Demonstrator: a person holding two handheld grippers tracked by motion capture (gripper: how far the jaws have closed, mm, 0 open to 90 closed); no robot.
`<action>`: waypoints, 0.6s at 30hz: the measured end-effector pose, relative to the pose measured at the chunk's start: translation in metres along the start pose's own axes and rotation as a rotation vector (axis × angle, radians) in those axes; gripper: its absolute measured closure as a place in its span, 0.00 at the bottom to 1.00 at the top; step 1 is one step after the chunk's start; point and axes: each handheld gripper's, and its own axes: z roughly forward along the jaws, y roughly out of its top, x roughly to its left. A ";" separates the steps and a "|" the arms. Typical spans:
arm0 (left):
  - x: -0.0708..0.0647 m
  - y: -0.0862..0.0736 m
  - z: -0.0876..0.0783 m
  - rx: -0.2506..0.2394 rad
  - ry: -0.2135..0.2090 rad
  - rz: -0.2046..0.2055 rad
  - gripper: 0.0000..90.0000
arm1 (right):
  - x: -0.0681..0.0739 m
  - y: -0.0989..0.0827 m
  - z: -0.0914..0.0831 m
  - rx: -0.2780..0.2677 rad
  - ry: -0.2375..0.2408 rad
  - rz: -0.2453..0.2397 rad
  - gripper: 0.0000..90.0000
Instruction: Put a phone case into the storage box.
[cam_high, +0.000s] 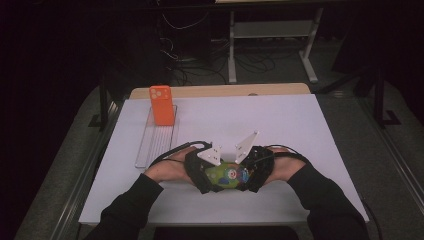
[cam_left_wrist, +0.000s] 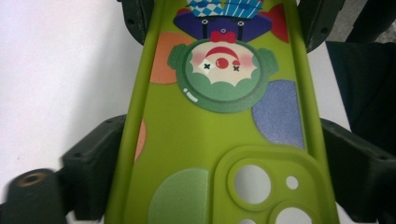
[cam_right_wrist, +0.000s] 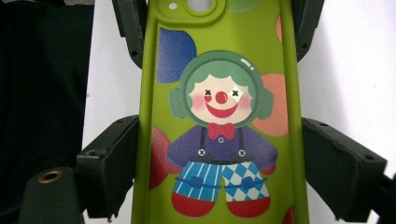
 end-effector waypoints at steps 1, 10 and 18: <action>0.000 0.000 0.000 0.000 -0.001 0.003 0.14 | 0.000 0.000 0.000 0.000 0.001 -0.001 0.17; -0.002 0.002 -0.001 0.017 -0.027 -0.007 0.17 | 0.000 -0.001 0.001 -0.004 0.032 0.001 0.17; -0.002 0.002 -0.003 0.006 -0.027 -0.012 0.17 | 0.001 -0.004 0.000 -0.039 0.052 0.026 0.06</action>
